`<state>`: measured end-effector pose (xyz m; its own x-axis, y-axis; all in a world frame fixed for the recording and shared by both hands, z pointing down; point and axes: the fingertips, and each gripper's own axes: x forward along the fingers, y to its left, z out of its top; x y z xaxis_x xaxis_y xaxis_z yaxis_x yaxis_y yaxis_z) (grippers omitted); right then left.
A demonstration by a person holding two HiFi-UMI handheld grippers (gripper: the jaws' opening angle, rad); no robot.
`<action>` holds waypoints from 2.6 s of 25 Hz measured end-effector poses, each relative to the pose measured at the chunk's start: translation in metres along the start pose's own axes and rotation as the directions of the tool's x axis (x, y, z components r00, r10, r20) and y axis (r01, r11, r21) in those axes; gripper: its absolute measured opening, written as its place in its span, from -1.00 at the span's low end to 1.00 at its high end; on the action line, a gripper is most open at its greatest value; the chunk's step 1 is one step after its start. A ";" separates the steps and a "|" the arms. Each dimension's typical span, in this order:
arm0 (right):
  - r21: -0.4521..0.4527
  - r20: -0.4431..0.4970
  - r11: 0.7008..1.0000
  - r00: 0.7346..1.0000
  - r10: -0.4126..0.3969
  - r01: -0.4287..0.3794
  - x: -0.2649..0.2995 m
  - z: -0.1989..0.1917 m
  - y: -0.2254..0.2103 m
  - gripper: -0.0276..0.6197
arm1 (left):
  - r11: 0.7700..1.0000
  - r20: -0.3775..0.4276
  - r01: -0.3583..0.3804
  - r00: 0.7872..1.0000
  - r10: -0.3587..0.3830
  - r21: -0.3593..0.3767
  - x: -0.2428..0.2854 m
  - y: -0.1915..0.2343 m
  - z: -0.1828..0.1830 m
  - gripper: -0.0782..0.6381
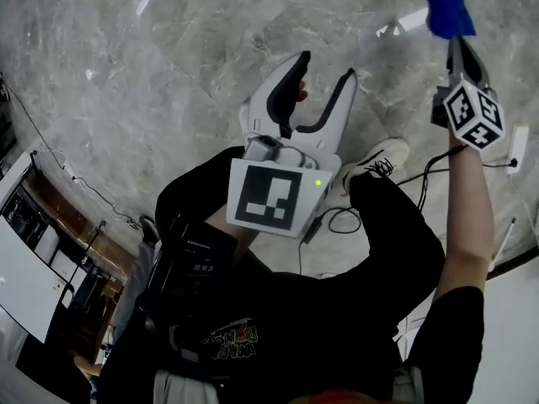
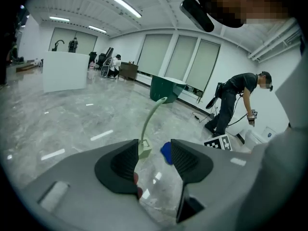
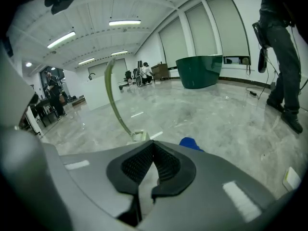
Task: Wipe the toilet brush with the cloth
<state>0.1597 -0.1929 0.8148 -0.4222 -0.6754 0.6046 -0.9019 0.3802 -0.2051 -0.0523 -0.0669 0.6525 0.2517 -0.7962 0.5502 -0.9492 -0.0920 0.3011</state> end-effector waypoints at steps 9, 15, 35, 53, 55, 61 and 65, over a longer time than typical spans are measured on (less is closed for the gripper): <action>0.079 -0.063 0.996 0.997 0.032 -0.027 -0.129 0.040 0.089 -0.91 | 1.000 -0.165 0.016 0.986 -0.011 0.026 -0.075 -0.041 -0.017 -0.21; 0.143 -0.057 0.988 0.996 0.062 -0.053 -0.220 0.113 0.148 -0.91 | 0.999 -0.191 0.006 0.982 0.001 0.037 -0.158 -0.058 0.051 -0.20; 0.056 0.190 0.988 0.973 0.132 -0.145 -0.444 0.355 0.289 -0.91 | 0.936 -0.003 0.286 0.956 -0.292 0.206 -0.304 -0.140 0.306 -0.26; -0.168 0.276 0.924 0.883 0.379 -0.344 -0.471 0.451 0.298 -0.91 | 0.983 0.256 0.061 0.961 -0.106 0.174 -0.334 -0.161 0.396 -0.26; -0.174 0.268 0.916 0.878 0.397 -0.361 -0.472 0.453 0.289 -0.91 | 0.989 0.291 0.007 0.955 -0.051 0.150 -0.339 -0.164 0.395 -0.27; -0.122 0.251 0.921 0.887 0.389 -0.370 -0.486 0.454 0.252 -0.91 | 0.988 0.360 -0.120 0.930 0.076 0.099 -0.365 -0.183 0.386 -0.27; -0.133 0.204 0.907 0.884 0.421 -0.401 -0.479 0.458 0.235 -0.91 | 0.983 0.377 -0.178 0.914 0.147 0.047 -0.360 -0.189 0.386 -0.27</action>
<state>0.1077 -0.0693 0.1247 -0.7712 -0.5661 0.2911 -0.6363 0.6992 -0.3259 -0.0363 0.0065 0.0969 0.0190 -0.9672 0.2535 -0.9866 0.0229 0.1617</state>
